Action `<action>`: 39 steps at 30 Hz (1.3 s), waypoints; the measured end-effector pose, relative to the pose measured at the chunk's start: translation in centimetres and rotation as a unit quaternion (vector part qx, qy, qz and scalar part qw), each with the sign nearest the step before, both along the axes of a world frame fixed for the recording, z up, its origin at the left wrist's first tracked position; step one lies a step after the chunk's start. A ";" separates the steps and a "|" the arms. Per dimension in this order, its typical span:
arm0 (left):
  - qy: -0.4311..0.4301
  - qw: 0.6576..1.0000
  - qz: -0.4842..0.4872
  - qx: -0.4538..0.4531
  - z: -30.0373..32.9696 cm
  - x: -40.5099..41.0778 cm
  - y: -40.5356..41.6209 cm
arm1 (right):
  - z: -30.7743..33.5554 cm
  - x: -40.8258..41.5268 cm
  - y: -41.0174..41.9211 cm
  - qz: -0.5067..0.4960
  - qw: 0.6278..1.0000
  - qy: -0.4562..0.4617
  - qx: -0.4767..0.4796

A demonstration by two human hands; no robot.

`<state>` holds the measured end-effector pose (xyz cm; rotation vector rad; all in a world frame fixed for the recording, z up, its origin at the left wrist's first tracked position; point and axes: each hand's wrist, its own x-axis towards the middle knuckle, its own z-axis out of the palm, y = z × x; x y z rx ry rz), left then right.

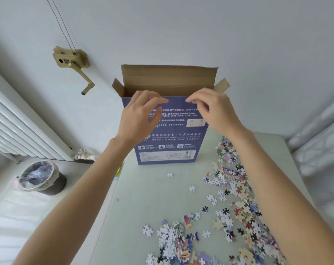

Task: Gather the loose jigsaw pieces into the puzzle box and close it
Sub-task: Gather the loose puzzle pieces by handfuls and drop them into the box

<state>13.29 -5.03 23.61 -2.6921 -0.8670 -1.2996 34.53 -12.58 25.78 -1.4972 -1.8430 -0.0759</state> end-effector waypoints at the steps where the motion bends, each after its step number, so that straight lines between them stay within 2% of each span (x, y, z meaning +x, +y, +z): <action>1: -0.011 1.000 -0.013 -0.005 -0.9 0.0 -1.1 | -1.3 -0.2 -1.9 -0.011 1.000 0.013 0.007; 4: -0.001 0.995 -0.054 -0.079 -5.6 0.3 -4.2 | -7.5 -0.2 -7.7 -0.047 0.997 0.038 -0.045; 7: 0.057 0.977 -0.065 -0.194 -11.7 0.9 -6.5 | -14.4 1.1 -12.6 -0.092 0.982 0.057 -0.157; 9: 0.119 0.948 -0.044 -0.291 -15.6 1.8 -7.5 | -18.0 2.5 -15.1 -0.118 0.961 0.061 -0.240; 12: 0.225 0.888 0.016 -0.402 -20.7 3.7 -8.6 | -21.9 5.3 -17.3 -0.154 0.934 0.059 -0.318; 16: 0.318 0.827 0.086 -0.455 -25.3 5.9 -9.6 | -25.3 9.8 -18.1 -0.196 0.916 0.058 -0.345; 19: 0.368 0.801 0.105 -0.461 -27.7 7.9 -10.3 | -27.5 13.8 -17.7 -0.257 0.890 0.051 -0.373; 21: 0.395 0.800 0.100 -0.441 -28.7 8.9 -11.0 | -28.5 16.2 -17.0 -0.292 0.867 0.039 -0.403; 23: 0.415 0.816 0.058 -0.398 -29.2 9.9 -12.5 | -29.7 18.6 -16.2 -0.314 0.848 0.029 -0.426; 27: 0.371 0.858 -0.049 -0.352 -29.1 12.5 -14.7 | -31.5 22.3 -14.3 -0.325 0.827 0.030 -0.459; 32: 0.300 0.898 -0.102 -0.304 -28.5 17.6 -11.4 | -32.3 24.4 -12.6 -0.284 0.852 0.042 -0.437; 34: 0.291 0.904 -0.106 -0.294 -28.7 21.4 -8.9 | -32.7 25.2 -12.3 -0.271 0.862 0.036 -0.427; 39: 0.290 0.896 -0.051 -0.333 -30.0 31.5 -2.0 | -34.7 27.1 -10.8 -0.249 0.876 -0.017 -0.413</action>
